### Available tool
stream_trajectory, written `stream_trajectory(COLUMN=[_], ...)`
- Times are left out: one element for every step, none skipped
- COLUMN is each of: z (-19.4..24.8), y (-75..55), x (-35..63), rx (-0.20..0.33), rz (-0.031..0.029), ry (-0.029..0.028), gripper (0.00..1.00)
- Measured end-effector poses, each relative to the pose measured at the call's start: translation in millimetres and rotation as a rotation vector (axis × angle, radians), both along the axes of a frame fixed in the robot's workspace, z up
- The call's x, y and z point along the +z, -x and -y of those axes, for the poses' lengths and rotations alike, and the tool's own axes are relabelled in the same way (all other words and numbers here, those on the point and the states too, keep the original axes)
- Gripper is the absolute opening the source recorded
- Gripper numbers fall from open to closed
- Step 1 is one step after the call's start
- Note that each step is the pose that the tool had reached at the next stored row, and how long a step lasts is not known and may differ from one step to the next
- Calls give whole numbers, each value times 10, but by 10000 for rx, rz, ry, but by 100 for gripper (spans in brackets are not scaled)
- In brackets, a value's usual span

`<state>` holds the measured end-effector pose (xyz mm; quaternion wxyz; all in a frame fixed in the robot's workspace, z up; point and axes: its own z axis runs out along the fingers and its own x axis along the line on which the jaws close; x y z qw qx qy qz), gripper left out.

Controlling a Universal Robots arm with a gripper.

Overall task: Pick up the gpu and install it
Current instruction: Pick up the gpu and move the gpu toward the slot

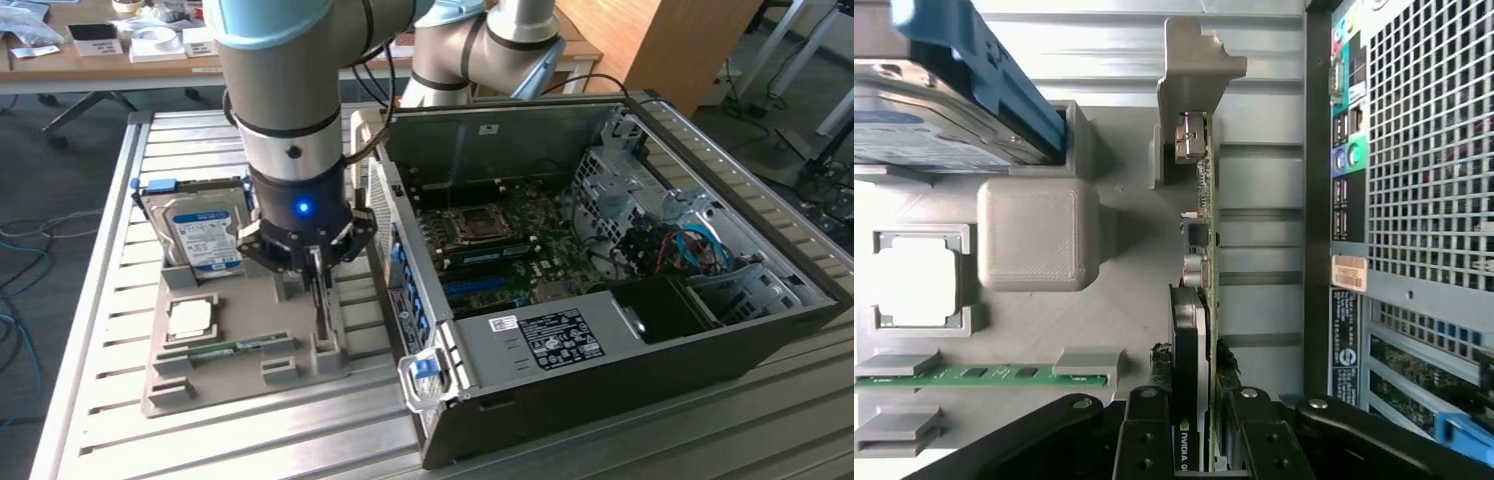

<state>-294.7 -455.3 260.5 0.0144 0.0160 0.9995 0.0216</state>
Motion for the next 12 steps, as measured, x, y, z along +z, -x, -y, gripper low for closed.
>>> stream_trajectory(z=[0, 0, 0, 0, 0, 0, 0, 0, 0, 0, 0, 0], y=[0, 0, 0, 0, 0, 0, 0, 0, 0, -1, -1, -1], x=[38, 78, 117, 159, 200, 247, 291, 334, 377, 421, 459, 492], rx=[0, 0, 0, 0, 1, 0, 0, 0, 0, 0, 0, 0], rz=[1, 0, 0, 0, 1, 0, 0, 0, 0, 0, 0, 0], ry=[0, 0, 0, 0, -1, -1, 0, 0, 0, -1, 0, 0], gripper=[27, 27, 27, 27, 27, 27, 27, 27, 27, 27, 27, 27])
